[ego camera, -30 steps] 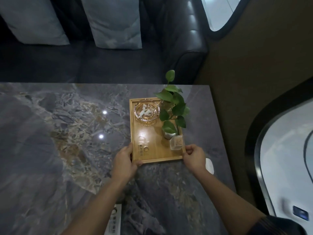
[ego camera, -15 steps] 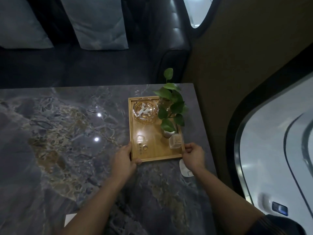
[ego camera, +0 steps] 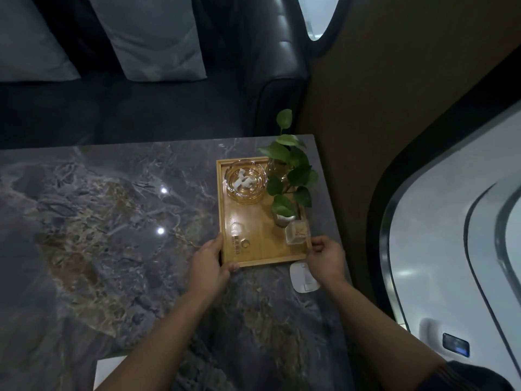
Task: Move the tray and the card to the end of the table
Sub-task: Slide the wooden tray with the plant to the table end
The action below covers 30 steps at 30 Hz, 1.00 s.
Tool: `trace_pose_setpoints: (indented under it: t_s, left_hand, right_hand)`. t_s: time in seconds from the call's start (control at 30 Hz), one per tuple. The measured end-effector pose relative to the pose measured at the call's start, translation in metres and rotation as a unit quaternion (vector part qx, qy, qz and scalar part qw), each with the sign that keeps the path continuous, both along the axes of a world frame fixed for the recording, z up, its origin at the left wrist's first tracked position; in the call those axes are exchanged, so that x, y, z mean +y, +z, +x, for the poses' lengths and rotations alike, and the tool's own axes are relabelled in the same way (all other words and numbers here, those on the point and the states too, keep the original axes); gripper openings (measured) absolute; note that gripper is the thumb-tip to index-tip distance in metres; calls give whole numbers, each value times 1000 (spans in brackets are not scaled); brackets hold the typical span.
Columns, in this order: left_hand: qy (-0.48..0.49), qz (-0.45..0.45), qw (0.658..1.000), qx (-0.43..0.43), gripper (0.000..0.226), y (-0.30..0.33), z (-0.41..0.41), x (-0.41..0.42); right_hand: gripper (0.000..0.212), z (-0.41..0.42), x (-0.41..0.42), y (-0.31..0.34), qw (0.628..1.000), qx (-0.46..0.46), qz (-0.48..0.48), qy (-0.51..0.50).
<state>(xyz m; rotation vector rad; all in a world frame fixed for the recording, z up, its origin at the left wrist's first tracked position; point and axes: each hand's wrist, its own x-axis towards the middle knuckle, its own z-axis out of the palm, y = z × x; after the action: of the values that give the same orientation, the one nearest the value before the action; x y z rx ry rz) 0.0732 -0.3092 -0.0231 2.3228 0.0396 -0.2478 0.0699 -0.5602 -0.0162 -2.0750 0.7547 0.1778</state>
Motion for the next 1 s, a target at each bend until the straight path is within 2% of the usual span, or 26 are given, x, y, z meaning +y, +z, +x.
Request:
trace_pose_setpoints:
  t_s: [0.1,0.2,0.3,0.37,0.43,0.63,0.83,1.0]
  left_hand:
    - [1,-2,1000,0,75,1,0,0]
    - [3,-2,1000,-2,76,2,-1,0]
    - [5,-5,1000,1,77,3,0,-1]
    - [9,-7,1000,4,77,3,0,-1]
    - [10,-4,1000,3,77,2,1,-1]
    - [1,10,1000,4,77,2,2,-1]
    - [2,17,1000,-2,83,2,3,-8]
    - [-8,1,1000,-3,77,0,4,-18]
  right_hand:
    - [16,-4,3,0,1000,-17,-15,-16]
    - [16,-21,13,-2,994,-76,-77,-6]
    - [15,-41,31,-1,958,-148,-188,160]
    - [26,-47,47,-5,921,-176,-218,271]
    - [30,-47,57,-12,901,-184,-227,321]
    - [18,-36,52,-20,903,-176,-216,326]
    - [14,-32,46,-17,908,-177,-218,310]
    - [14,-33,39,-13,919,-161,-217,286]
